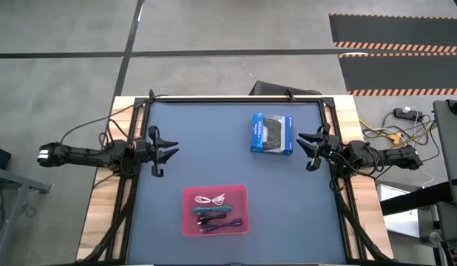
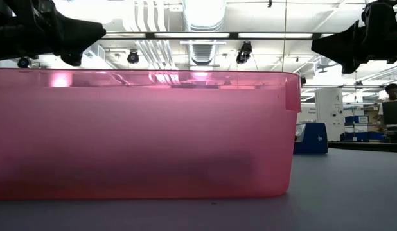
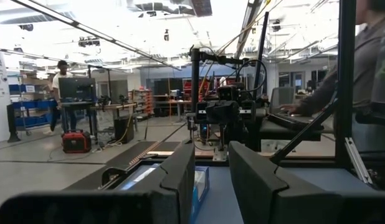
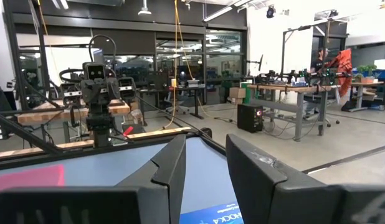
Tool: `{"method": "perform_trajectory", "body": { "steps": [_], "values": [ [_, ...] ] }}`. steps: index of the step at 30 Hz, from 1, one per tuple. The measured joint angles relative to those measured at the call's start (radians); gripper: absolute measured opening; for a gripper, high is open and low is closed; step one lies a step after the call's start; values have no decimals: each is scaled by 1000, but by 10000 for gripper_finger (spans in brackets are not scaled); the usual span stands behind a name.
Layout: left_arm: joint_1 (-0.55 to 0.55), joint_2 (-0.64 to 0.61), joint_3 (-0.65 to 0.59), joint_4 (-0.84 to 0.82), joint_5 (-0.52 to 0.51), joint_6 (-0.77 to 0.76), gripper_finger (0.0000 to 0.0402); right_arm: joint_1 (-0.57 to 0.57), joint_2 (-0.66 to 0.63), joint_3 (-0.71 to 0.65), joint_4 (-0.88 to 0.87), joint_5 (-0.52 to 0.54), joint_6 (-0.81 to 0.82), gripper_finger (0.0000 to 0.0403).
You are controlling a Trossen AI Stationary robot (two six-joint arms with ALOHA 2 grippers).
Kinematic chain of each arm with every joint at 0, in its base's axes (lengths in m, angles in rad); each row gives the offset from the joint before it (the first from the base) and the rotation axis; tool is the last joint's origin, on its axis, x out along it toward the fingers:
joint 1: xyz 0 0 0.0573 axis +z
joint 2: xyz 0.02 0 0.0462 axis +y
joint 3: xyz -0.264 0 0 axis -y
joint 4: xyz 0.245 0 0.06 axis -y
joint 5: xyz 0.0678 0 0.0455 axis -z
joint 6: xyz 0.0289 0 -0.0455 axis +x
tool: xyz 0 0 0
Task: Pick and place USB-C Cables
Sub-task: Return to Home Position
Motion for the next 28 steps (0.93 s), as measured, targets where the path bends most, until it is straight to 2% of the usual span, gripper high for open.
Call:
{"method": "perform_trajectory", "body": {
  "steps": [28],
  "values": [
    [0, 13, 0, 0, 0, 0, 83, 0, 0, 0, 0, 0, -1, 105]
  ]
}}
